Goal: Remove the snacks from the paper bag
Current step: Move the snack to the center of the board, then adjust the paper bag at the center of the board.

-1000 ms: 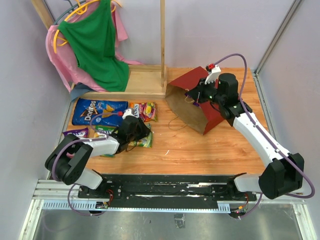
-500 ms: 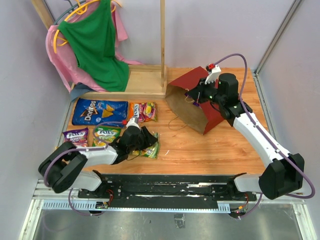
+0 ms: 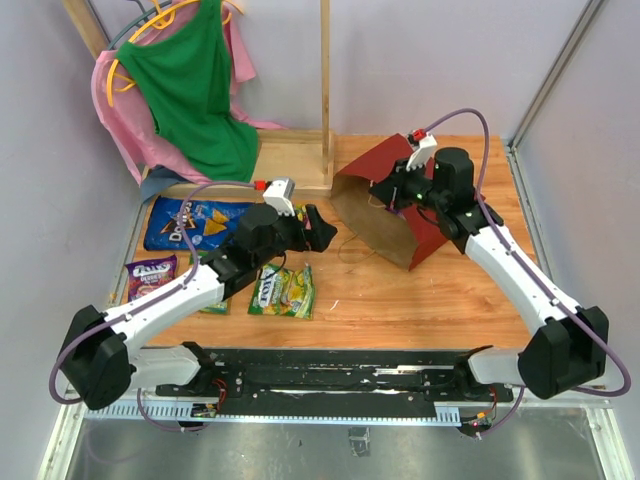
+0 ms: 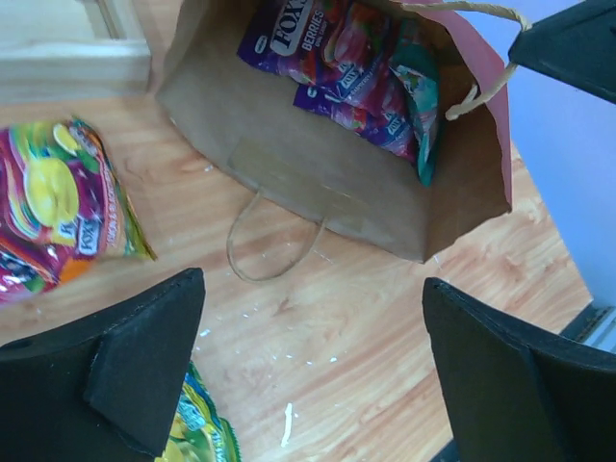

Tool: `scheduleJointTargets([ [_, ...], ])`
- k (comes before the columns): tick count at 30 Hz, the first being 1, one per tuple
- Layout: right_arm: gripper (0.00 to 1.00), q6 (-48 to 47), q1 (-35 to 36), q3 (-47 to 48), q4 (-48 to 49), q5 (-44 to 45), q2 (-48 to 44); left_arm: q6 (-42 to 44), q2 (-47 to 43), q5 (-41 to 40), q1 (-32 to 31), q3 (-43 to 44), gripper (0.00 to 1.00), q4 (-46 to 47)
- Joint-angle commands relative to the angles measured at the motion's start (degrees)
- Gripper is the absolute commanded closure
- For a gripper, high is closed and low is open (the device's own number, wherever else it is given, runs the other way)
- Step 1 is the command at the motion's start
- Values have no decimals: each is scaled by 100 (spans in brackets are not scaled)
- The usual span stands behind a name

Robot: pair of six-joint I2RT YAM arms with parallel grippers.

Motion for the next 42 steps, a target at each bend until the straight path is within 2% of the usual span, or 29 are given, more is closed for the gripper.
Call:
scheduleJointTargets([
  [1,99,298,102,-94,-16,-86,-442,870,205,-53,-36,242,0,-423],
  [7,99,397,7,-509,-498,117,-1210,1060,341,24,-36,398,0,-453],
  [11,99,513,-440,-810,-922,-151,-1628,1360,467,340,-36,623,0,-421],
  [18,99,1049,-1587,-1426,-887,-845,-2093,1768,946,855,-36,1223,0,-334],
  [24,94,1106,-1706,-1347,-872,-818,-2167,2287,1419,1643,-52,1930,0,-261],
  [25,88,1125,-1708,-1316,-872,-801,-2188,2422,1487,1751,-61,2035,0,-251],
  [26,77,1160,-1708,-1276,-872,-768,-2220,2563,1588,1852,-74,2148,0,-239],
  [28,40,1218,-1717,-1213,-799,-762,-2310,2829,1746,2149,-93,2328,0,-227],
  [29,28,1266,-1714,-1196,-723,-808,-2370,2944,1834,2294,-101,2449,0,-232],
  [30,20,1294,-1713,-1194,-633,-853,-2446,3051,1911,2448,-110,2500,0,-241],
  [32,13,1315,-1714,-1151,-589,-906,-2563,3281,2018,2672,-142,2538,0,-255],
  [35,9,1259,-1709,-1134,-665,-767,-2778,3690,2055,2711,-231,2417,0,-342],
  [38,6,1205,-1720,-1181,-834,-491,-2937,4010,2037,2417,-331,2293,0,-623],
  [42,6,1178,-1717,-1226,-991,-443,-2851,3834,1981,2169,-369,2336,0,-1153],
])
